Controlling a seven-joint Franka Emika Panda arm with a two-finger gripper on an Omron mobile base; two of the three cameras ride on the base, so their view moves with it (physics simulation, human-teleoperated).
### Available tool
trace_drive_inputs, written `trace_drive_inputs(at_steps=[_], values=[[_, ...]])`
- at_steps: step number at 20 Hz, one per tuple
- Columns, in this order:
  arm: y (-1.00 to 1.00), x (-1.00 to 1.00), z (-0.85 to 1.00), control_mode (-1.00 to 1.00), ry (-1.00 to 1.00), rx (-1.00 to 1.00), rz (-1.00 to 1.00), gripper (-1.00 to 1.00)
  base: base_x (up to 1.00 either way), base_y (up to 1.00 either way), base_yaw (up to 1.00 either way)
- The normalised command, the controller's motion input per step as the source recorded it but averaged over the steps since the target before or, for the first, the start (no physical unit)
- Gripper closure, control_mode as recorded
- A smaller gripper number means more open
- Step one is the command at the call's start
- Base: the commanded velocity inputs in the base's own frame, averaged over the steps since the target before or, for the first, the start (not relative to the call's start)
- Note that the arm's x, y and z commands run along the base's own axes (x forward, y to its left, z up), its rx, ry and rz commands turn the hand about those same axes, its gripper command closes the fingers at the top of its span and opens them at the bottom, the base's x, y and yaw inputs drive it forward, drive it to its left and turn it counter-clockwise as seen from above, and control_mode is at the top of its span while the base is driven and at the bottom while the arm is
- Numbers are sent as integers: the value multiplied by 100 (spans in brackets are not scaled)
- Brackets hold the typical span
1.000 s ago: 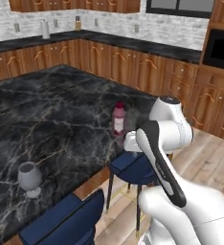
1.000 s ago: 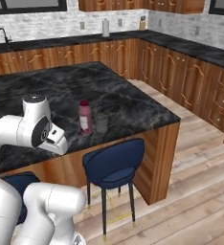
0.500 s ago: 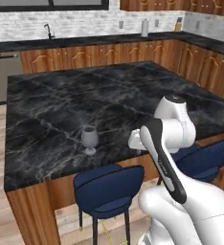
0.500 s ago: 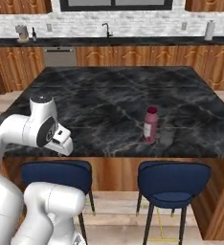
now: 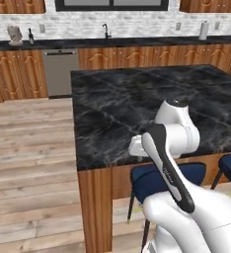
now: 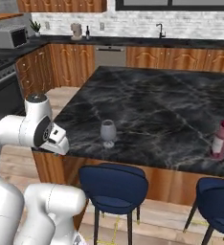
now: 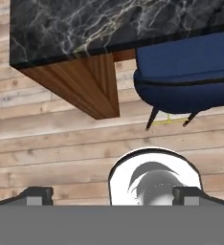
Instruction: There is a wine glass and glass cup on the dining counter. Place the wine bottle next to the wine glass and the juice bottle next to the glass cup.
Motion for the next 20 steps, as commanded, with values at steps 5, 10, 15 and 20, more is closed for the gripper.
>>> trace_drive_inputs(at_steps=[5,10,15,20], values=[[0,0,0,100,0,0,0,-100,16,94,0],[0,0,0,100,0,0,0,-100,25,94,0],[0,0,0,100,0,0,0,-100,46,85,0],[0,0,0,100,0,0,0,-100,75,63,0]])
